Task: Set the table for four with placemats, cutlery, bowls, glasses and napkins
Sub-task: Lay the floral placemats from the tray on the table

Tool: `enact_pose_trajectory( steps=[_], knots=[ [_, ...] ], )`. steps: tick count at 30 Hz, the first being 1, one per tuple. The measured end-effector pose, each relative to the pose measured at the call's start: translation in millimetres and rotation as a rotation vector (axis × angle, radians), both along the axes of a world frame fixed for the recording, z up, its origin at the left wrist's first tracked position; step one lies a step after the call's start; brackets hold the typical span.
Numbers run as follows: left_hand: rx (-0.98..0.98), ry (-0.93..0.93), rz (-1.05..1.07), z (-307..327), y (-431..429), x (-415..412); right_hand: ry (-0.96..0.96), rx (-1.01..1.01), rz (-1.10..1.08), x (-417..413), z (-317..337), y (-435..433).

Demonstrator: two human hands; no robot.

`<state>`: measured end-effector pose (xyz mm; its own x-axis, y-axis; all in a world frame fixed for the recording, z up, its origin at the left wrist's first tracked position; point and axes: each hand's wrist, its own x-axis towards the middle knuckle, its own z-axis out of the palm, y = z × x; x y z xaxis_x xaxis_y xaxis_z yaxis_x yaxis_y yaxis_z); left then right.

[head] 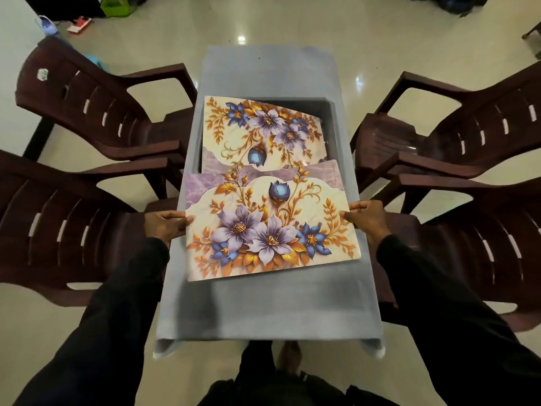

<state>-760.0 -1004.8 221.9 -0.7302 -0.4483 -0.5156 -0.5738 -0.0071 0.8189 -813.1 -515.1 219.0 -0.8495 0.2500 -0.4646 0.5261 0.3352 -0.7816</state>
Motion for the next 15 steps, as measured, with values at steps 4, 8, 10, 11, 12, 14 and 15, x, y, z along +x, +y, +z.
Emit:
enact_pose_trajectory(
  steps=[4, 8, 10, 11, 12, 14, 15],
  knots=[
    [-0.001, -0.024, 0.021, -15, 15, 46, -0.017, 0.000, 0.005, 43, -16, 11],
    [-0.010, -0.051, 0.046, -32, 24, 80, -0.023, 0.020, -0.011, 76, -26, 11],
    [-0.014, -0.058, 0.053, -38, 27, 92, -0.022, 0.024, -0.010, 89, -30, 10],
    [-0.015, -0.063, 0.061, -41, 29, 95, -0.015, 0.033, -0.003, 93, -32, 9],
    [-0.013, -0.069, 0.071, -44, 30, 99, -0.007, 0.050, 0.006, 98, -34, 8],
    [-0.004, -0.076, 0.076, -50, 33, 104, 0.003, 0.082, 0.018, 103, -39, 6],
    [-0.001, -0.080, 0.074, -55, 33, 105, -0.001, 0.091, 0.018, 105, -42, 5]
  ],
)
